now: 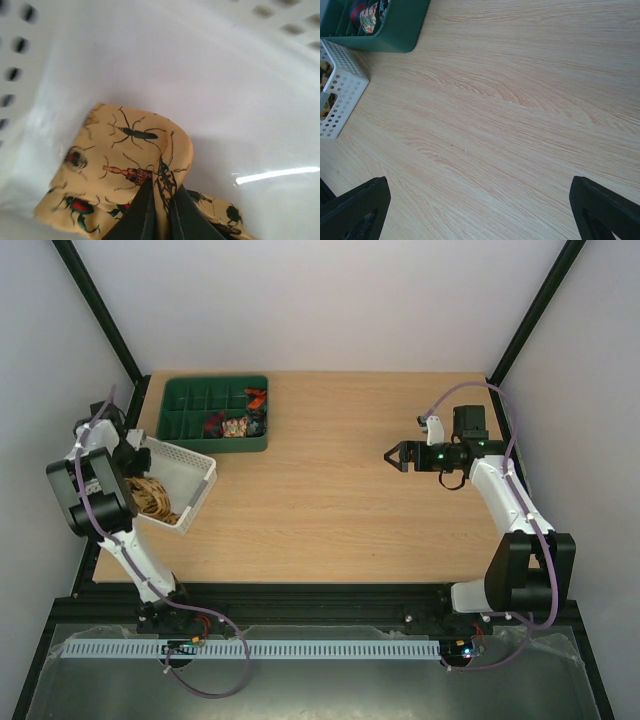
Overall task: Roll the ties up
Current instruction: Pick up the tie from the bin, then place the tie at the center of the board.
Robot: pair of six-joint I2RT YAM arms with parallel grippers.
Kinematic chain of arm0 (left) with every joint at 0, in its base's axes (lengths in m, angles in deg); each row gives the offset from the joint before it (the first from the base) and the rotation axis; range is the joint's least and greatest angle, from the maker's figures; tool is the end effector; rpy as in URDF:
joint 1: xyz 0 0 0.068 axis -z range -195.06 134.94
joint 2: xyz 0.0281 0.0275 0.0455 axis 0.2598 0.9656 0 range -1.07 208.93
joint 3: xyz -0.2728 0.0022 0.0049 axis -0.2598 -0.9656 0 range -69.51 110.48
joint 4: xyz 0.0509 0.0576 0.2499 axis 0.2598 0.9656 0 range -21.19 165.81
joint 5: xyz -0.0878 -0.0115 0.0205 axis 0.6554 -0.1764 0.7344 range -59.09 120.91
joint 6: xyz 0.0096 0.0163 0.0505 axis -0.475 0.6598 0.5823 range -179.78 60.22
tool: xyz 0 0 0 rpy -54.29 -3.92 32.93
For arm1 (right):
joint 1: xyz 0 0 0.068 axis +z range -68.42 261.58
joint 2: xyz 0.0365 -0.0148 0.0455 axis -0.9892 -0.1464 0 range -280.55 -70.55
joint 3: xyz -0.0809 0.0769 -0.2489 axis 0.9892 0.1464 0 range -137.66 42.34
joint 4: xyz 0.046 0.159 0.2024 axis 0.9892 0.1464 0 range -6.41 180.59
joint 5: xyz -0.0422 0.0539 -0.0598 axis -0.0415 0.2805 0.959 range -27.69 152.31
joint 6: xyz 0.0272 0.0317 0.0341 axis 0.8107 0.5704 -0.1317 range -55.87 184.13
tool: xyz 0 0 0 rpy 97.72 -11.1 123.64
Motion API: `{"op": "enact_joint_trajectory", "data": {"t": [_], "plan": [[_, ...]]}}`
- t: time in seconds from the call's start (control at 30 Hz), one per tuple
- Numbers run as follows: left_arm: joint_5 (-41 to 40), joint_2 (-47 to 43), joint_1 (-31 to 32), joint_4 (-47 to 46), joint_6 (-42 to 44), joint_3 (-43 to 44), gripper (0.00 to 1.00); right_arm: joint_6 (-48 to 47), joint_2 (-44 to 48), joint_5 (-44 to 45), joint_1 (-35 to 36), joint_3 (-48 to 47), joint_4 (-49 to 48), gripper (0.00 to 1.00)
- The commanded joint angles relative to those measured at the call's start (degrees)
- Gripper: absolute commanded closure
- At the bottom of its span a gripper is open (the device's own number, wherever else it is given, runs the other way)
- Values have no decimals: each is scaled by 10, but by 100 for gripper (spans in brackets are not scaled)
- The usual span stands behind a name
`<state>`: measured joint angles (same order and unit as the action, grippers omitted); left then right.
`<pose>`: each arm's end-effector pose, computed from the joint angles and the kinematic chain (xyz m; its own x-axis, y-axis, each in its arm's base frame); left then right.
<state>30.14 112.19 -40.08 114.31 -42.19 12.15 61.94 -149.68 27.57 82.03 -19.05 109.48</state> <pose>0.3521 0.1648 0.1720 -0.9706 -0.1196 -0.2089 -0.1389 0.9871 0.0800 0.2965 0.0227 0.2839 -0.6736 -0.0367 -0.7381 -0.4448 0.8177 0.3653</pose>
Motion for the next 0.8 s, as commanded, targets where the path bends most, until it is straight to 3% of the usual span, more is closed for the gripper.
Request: {"op": "enact_joint_trajectory", "data": {"t": [0.0,0.13,0.33,0.47,0.63,0.77], "plan": [[51,-104,1,35,8,40,98,-3,-3,-7,1,-16,21,1],[159,-185,12,73,22,113,98,-1,-2,-10,2,-18,19,1],[301,-257,95,95,29,249,98,10,2,-15,2,-24,10,1],[375,-293,187,25,-23,311,98,18,8,-15,2,-23,1,1],[402,-315,317,-109,-105,325,98,22,23,-7,1,-18,-2,1],[459,-292,340,-158,-187,315,93,20,37,7,-2,-8,0,2]]}}
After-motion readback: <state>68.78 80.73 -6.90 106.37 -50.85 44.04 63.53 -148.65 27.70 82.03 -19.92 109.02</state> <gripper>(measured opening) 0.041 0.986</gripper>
